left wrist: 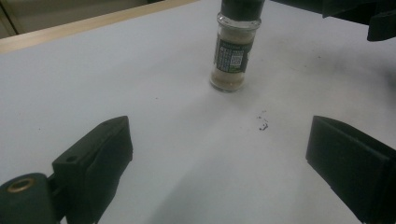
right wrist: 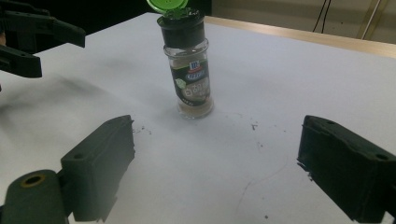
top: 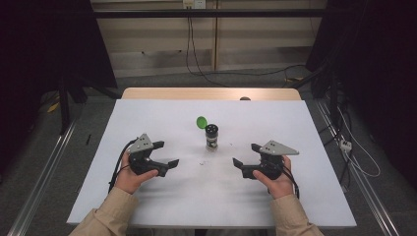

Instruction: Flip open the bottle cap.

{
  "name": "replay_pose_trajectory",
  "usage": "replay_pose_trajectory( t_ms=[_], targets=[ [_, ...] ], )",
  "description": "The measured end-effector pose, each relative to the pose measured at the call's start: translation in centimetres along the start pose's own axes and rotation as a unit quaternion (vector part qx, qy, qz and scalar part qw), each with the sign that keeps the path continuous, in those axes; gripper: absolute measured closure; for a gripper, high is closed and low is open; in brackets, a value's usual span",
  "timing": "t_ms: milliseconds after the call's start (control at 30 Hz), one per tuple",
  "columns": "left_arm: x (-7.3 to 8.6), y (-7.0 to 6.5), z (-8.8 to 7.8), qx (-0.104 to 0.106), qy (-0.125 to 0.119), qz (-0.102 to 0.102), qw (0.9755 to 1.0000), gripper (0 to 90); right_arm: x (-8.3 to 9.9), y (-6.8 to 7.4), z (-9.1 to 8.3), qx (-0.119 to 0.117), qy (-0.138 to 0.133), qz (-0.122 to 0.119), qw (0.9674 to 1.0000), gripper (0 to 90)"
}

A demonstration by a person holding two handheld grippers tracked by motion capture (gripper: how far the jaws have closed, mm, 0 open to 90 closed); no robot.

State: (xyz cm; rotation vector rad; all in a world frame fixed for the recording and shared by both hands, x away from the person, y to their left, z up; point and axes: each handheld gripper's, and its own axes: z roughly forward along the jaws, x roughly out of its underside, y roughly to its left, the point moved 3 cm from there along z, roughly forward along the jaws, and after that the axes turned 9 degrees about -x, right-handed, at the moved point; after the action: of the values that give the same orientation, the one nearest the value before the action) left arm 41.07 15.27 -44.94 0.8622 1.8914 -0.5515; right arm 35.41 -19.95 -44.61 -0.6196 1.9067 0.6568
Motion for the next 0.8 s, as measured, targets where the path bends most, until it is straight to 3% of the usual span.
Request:
replay_pose_trajectory(
  t_ms=[467,533,800],
  targets=[
    [1.1,0.4,-1.5,-0.005,0.002,-0.005,1.0,6.4,1.3,-0.2,-1.5,0.01,0.002,-0.006,0.9999,10.2],
    [1.2,0.5,-1.7,-0.009,0.006,0.002,0.9999,6.4,1.5,-0.3,-1.8,0.012,0.003,-0.006,0.9999,10.2],
    [1.5,0.8,-2.5,-0.01,0.002,-0.008,0.9999,6.4,1.9,-0.4,-2.7,0.019,0.002,-0.007,0.9998,9.8]
  ],
)
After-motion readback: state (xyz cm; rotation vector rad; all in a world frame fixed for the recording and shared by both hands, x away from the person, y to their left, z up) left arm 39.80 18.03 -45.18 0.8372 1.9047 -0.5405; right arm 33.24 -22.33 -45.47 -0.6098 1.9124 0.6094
